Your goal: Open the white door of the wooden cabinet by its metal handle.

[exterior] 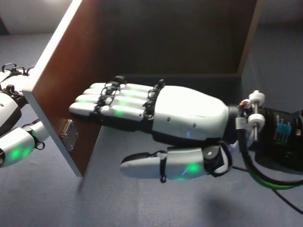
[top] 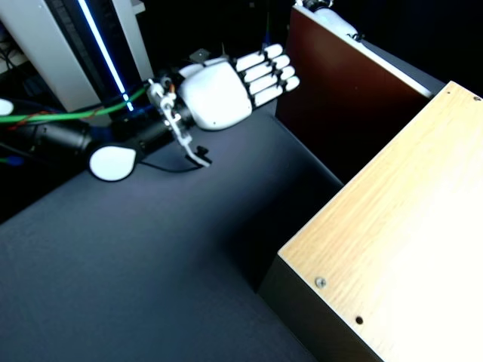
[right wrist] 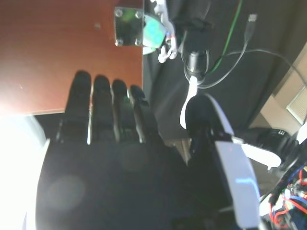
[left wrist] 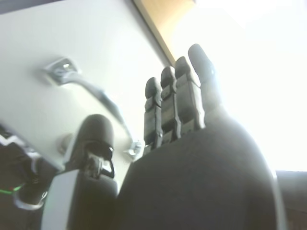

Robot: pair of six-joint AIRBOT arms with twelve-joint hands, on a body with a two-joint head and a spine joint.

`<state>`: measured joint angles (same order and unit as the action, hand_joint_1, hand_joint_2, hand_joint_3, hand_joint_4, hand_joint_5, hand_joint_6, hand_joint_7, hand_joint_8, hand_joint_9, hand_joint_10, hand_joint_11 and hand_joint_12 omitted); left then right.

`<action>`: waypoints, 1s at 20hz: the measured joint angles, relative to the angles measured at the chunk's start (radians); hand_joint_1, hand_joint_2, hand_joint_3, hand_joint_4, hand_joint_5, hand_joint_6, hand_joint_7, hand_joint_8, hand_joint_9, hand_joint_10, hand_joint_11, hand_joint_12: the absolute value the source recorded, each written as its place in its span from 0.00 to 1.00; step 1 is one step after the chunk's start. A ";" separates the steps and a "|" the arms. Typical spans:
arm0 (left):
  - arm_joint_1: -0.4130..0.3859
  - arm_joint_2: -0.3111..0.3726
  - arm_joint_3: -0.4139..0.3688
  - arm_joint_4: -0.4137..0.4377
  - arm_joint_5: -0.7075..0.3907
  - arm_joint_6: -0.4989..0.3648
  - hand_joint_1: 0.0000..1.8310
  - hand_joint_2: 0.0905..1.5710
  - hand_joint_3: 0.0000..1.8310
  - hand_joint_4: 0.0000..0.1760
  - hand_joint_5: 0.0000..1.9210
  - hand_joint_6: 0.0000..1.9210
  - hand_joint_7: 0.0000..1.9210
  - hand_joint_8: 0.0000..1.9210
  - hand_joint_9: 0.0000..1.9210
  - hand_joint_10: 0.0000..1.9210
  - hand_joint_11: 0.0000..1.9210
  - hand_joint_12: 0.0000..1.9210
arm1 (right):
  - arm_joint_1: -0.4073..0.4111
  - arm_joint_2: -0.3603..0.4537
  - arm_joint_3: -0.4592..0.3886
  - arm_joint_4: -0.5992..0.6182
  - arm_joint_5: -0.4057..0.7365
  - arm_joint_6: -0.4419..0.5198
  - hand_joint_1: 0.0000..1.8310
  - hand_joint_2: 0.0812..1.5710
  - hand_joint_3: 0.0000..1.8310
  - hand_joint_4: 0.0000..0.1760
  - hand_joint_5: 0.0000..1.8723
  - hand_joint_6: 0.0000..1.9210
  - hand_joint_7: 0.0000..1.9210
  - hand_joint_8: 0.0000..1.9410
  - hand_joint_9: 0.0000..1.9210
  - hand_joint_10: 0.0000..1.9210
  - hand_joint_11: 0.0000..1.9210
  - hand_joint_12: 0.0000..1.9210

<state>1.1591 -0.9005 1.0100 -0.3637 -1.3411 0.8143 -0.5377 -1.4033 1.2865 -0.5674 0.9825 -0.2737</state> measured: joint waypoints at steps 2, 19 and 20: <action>0.000 0.000 0.000 -0.001 0.000 0.000 0.19 0.99 0.00 0.00 0.12 0.00 0.11 0.00 0.11 0.00 0.00 0.35 | 0.000 -0.006 0.000 -0.005 -0.001 0.000 0.15 0.91 0.00 0.00 0.00 0.00 0.00 0.00 0.00 0.00 0.00 0.00; 0.049 0.028 -0.005 -0.075 -0.053 0.003 0.00 1.00 0.10 0.00 0.14 0.00 0.11 0.00 0.10 0.00 0.00 0.34 | -0.161 0.262 -0.092 0.319 0.099 -0.127 0.00 0.91 0.00 0.00 0.00 0.00 0.00 0.00 0.00 0.00 0.00 0.02; 0.054 0.032 -0.010 -0.088 -0.057 0.004 0.00 1.00 0.11 0.00 0.14 0.00 0.11 0.00 0.10 0.00 0.00 0.33 | -0.178 0.298 -0.105 0.351 0.127 -0.144 0.00 0.90 0.00 0.00 0.01 0.00 0.00 0.00 0.00 0.00 0.01 0.02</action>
<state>1.2129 -0.8688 1.0000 -0.4519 -1.3979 0.8185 -0.7155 -1.1057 1.1820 -0.2169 1.1095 -0.4175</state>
